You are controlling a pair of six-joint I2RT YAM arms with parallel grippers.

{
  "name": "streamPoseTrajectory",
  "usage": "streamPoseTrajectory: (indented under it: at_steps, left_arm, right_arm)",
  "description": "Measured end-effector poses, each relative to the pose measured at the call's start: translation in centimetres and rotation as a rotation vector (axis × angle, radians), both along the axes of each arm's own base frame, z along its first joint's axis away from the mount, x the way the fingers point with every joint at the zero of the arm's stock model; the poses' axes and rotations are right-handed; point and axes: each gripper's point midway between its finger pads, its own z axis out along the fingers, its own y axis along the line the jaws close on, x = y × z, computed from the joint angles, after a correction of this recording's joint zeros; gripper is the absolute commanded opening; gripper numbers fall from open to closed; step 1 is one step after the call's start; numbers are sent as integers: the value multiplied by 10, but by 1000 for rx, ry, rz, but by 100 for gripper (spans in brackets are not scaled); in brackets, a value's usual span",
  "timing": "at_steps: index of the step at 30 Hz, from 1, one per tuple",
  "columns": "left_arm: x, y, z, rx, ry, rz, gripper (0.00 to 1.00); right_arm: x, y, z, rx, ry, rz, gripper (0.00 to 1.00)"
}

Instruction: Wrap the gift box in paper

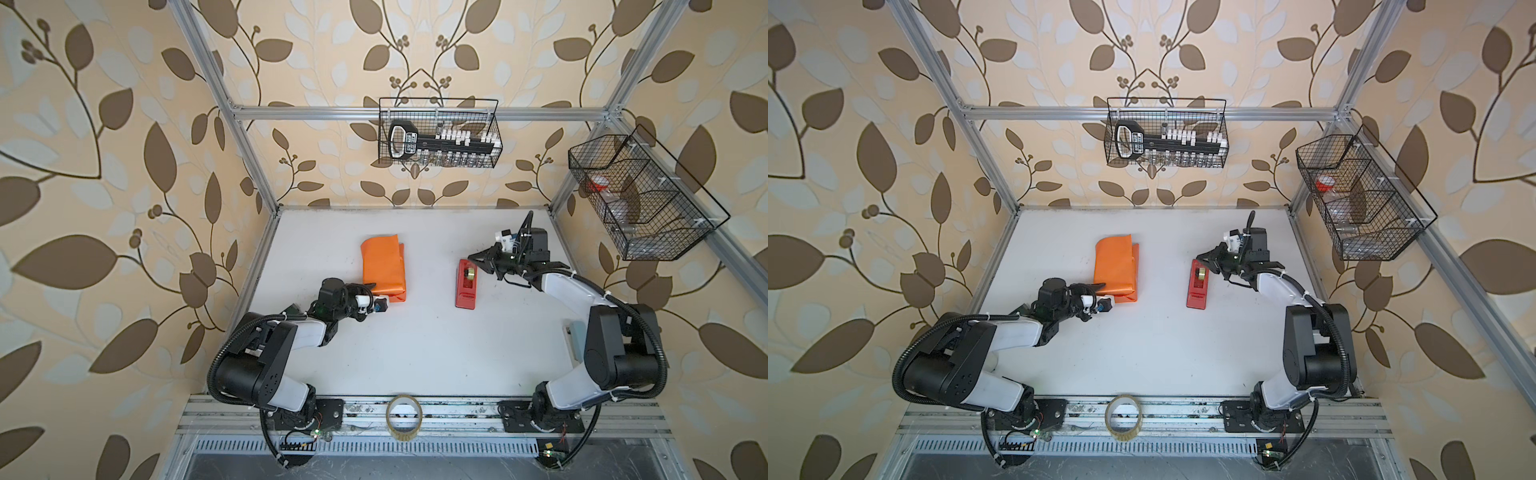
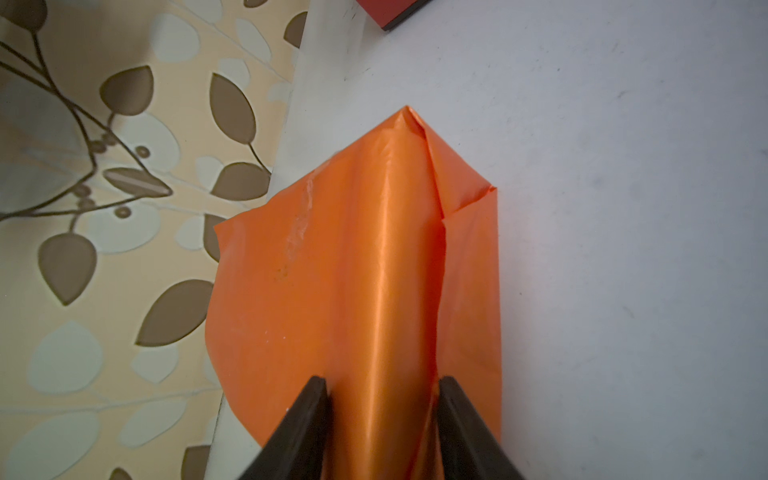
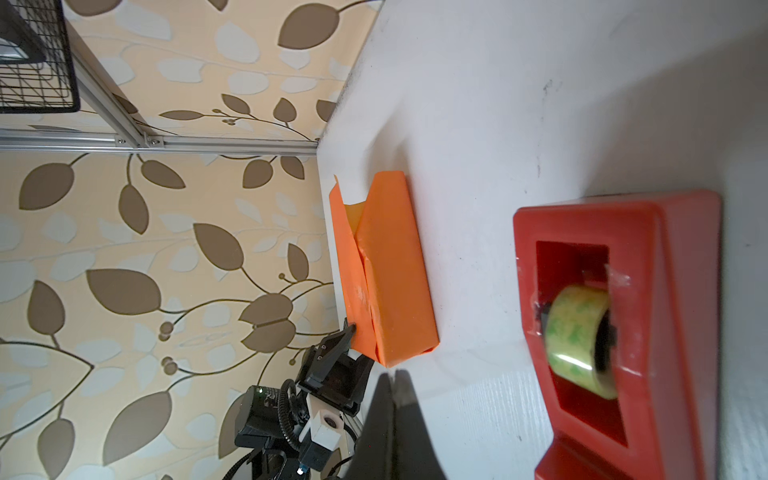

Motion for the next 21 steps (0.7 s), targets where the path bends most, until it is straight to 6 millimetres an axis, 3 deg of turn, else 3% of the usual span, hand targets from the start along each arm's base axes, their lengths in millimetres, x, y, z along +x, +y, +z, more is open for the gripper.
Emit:
streamPoseTrajectory:
  at_steps: [9,15,21]
  left_arm:
    - [0,0,0,0,0,0,44]
    - [0,0,0,0,-2,0,44]
    - [0,0,0,1,-2,1,44]
  right_arm:
    - [-21,1,-3,-3,5,3,0]
    - [-19,-3,-3,-12,8,1,0]
    - [-15,-2,-19,-14,39,3,0]
